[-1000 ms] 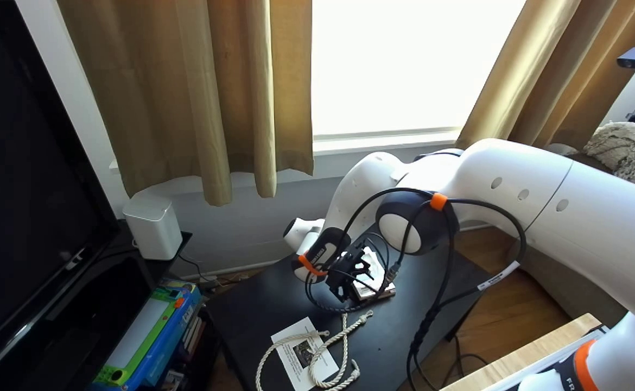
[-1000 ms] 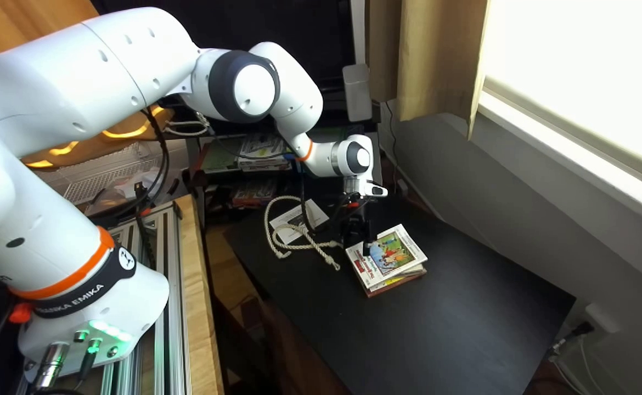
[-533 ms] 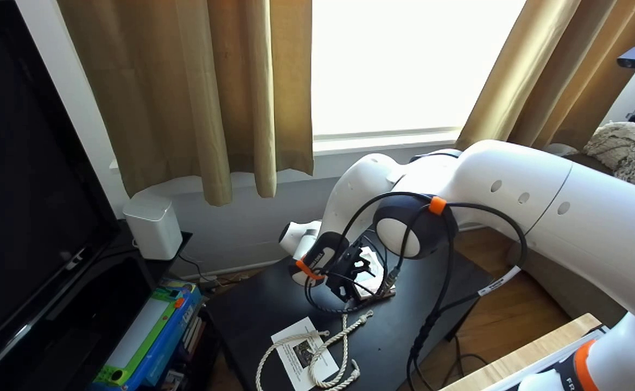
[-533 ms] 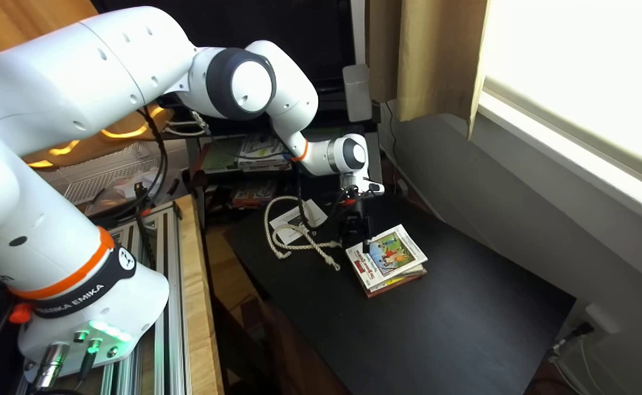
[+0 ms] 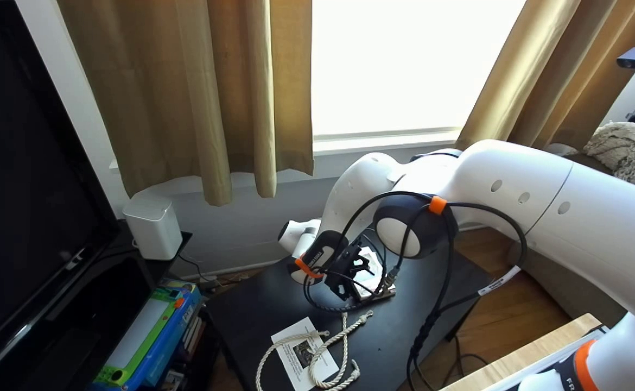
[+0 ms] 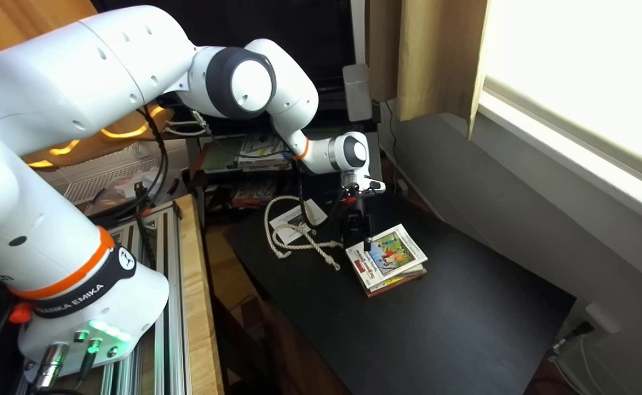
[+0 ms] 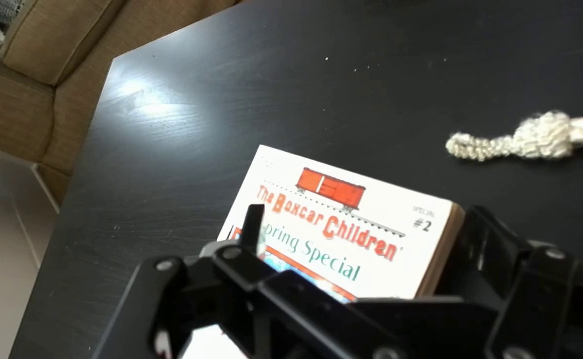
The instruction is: Place the top two books on the left side of the table
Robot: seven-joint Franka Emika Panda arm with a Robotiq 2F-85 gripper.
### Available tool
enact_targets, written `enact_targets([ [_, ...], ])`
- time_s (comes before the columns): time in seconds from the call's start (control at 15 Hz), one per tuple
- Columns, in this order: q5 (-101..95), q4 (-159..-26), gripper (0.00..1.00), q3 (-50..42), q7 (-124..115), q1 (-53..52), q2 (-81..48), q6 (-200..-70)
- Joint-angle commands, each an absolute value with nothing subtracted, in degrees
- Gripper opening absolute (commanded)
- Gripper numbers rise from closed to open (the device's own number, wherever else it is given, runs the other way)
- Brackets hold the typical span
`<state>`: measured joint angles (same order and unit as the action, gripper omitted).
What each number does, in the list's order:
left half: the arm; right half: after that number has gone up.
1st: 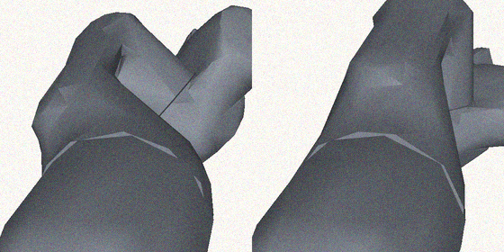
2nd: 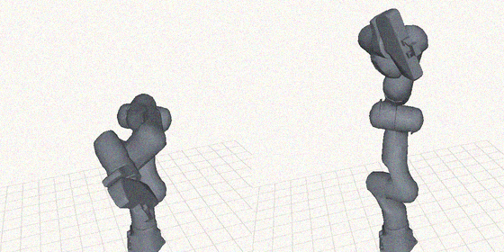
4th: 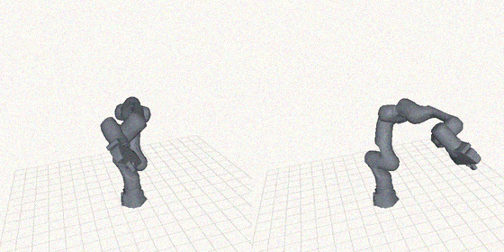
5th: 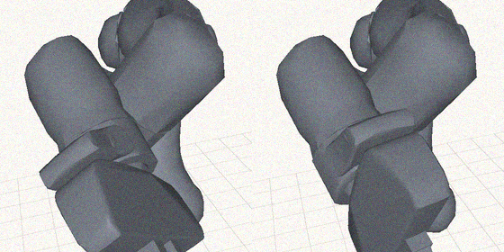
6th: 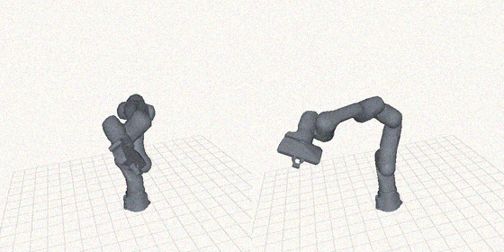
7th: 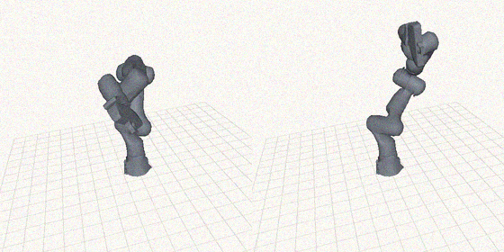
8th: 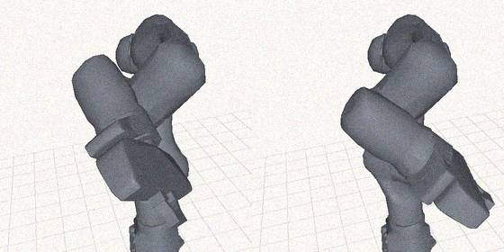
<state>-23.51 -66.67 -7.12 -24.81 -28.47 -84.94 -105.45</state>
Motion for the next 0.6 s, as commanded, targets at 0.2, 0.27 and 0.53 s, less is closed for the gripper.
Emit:
enact_targets([
  [0.2,-25.2,-66.6,1.0,-7.3,-27.4,-30.7,-85.8,-104.7],
  [0.27,-25.5,-68.0,1.0,-7.5,-27.8,-30.9,-85.2,-105.0],
  [0.53,-27.3,-70.0,1.0,-8.6,-29.2,-31.7,-85.0,-104.8],
])
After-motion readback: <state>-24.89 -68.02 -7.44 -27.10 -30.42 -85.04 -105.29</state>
